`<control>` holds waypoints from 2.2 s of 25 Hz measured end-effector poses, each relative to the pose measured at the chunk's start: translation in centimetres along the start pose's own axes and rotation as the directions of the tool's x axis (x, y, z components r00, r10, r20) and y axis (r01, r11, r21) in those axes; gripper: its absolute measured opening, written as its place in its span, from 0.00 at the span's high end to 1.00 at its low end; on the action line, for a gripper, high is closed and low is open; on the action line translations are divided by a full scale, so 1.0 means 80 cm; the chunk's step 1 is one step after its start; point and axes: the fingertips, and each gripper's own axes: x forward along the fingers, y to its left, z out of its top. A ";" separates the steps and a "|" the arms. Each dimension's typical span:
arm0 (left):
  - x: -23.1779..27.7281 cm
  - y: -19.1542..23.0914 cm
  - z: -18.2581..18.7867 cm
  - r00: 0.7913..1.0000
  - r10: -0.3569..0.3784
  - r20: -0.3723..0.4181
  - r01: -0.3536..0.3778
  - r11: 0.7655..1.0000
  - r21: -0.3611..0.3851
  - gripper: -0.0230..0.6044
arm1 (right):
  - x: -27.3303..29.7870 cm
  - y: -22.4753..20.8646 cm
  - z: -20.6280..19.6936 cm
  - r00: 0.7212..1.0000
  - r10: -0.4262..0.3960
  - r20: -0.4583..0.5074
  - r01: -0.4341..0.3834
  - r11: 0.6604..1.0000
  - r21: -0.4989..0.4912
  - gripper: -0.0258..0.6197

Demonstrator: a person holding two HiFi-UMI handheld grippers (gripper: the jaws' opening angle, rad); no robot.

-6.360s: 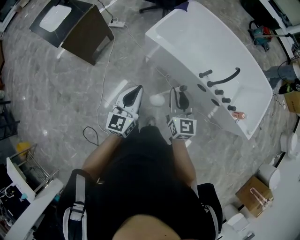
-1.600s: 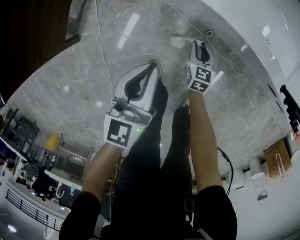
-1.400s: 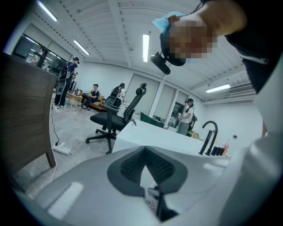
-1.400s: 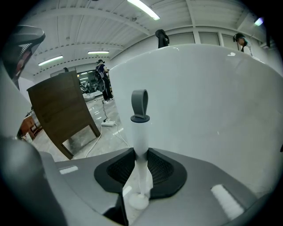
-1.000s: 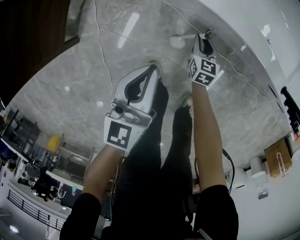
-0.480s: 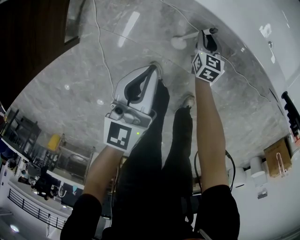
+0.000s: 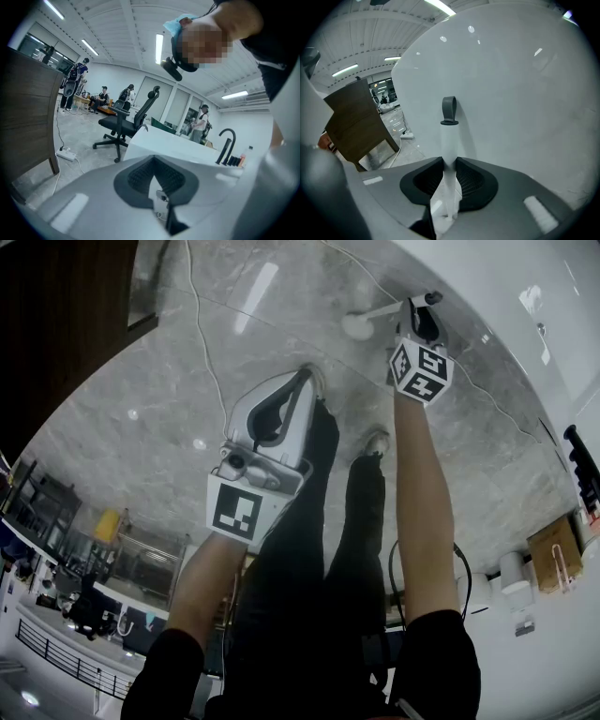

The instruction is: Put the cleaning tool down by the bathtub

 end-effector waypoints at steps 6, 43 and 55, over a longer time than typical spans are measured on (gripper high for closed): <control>-0.001 0.007 -0.001 1.000 0.006 0.005 -0.006 1.000 -0.006 0.95 | 0.007 0.000 0.001 1.000 -0.005 0.003 0.005 1.000 0.010 0.82; -0.019 0.010 0.000 0.999 0.030 0.025 -0.029 1.000 -0.006 0.95 | -0.021 0.001 -0.014 1.000 -0.012 -0.022 0.013 0.999 0.039 0.70; -0.034 -0.040 0.018 0.997 0.031 0.074 -0.031 0.999 0.007 0.95 | -0.089 0.002 -0.017 1.000 0.002 -0.021 -0.001 0.999 0.033 0.89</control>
